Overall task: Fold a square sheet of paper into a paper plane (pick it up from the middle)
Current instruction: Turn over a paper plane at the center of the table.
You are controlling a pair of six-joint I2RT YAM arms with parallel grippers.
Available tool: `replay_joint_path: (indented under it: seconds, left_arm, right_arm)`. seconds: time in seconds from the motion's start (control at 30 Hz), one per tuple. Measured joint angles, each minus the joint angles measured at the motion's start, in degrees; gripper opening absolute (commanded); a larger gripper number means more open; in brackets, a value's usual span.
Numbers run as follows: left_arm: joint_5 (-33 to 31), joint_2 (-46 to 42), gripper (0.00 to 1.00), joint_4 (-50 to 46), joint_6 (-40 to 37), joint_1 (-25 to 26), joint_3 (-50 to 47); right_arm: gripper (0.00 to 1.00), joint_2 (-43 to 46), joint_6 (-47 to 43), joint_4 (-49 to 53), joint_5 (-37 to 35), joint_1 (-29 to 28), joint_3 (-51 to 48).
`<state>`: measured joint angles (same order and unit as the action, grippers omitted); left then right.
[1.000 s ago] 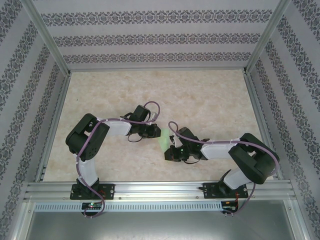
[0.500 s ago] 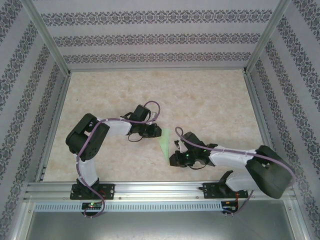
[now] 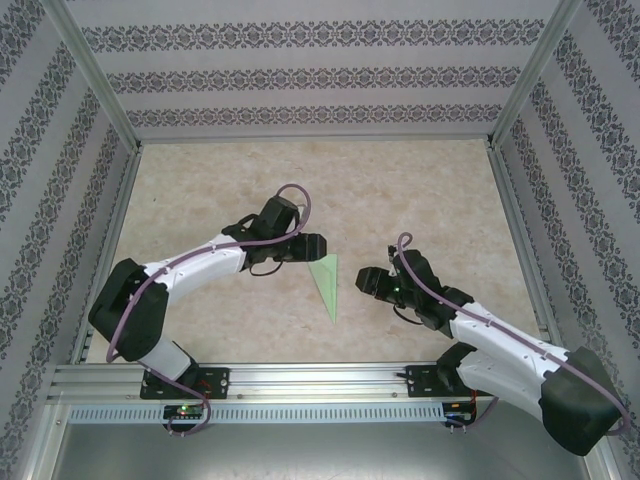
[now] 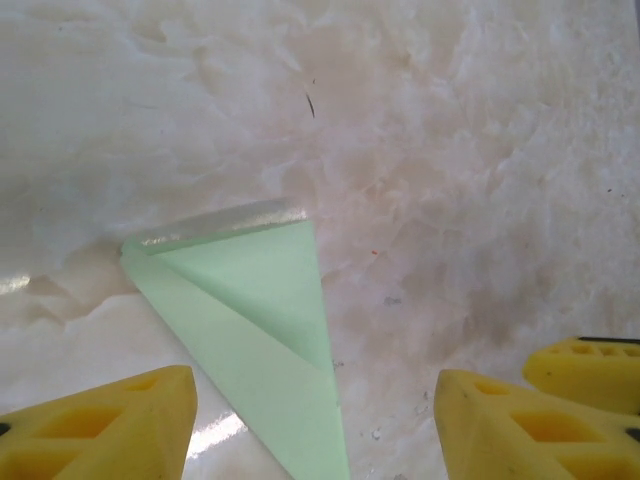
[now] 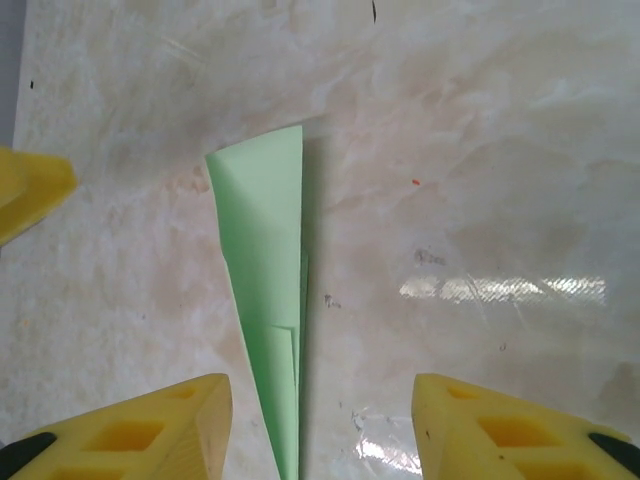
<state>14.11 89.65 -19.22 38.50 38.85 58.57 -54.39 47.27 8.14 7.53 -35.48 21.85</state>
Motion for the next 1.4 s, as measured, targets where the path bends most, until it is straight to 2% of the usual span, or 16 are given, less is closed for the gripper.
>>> replay_joint_path:
  seconds: [0.17,0.33,0.57,0.73,1.03,1.13,1.27,1.4]
  left_arm:
    - [-4.7,1.6,0.69,-5.7,3.2,4.2,1.0]
    - [-8.8,7.9,0.70,-10.7,5.4,7.5,7.3]
    - [-11.6,14.6,0.72,-14.5,6.1,8.9,12.4]
    - [-12.5,16.6,0.65,-16.8,6.2,9.0,13.7]
    - [-13.2,15.3,0.55,-17.3,6.1,9.0,12.1]
    - [-13.5,14.2,0.50,-17.3,5.9,9.0,11.6]
    - [-14.2,12.1,0.35,-17.2,5.6,9.0,9.4]
    - [-15.0,9.9,0.27,-17.0,5.5,9.0,6.9]
  right_arm:
    - [0.51,-5.7,-0.5,-0.7,0.3,0.4,0.3]
    - [0.51,-10.0,-0.4,-2.4,0.9,0.3,0.5]
    - [0.51,-10.8,-0.4,-3.5,0.9,0.3,1.3]
    - [0.51,-12.3,-0.4,-3.7,1.1,0.1,2.8]
    - [0.51,-17.1,-0.7,-4.1,1.4,-1.4,6.0]
    - [0.51,-18.8,-0.7,-4.4,1.6,-2.1,7.1]
    - [0.48,-21.1,-0.7,-5.7,2.1,-2.8,8.0]
    - [0.46,-24.0,-0.7,-6.9,3.1,-3.5,9.0]
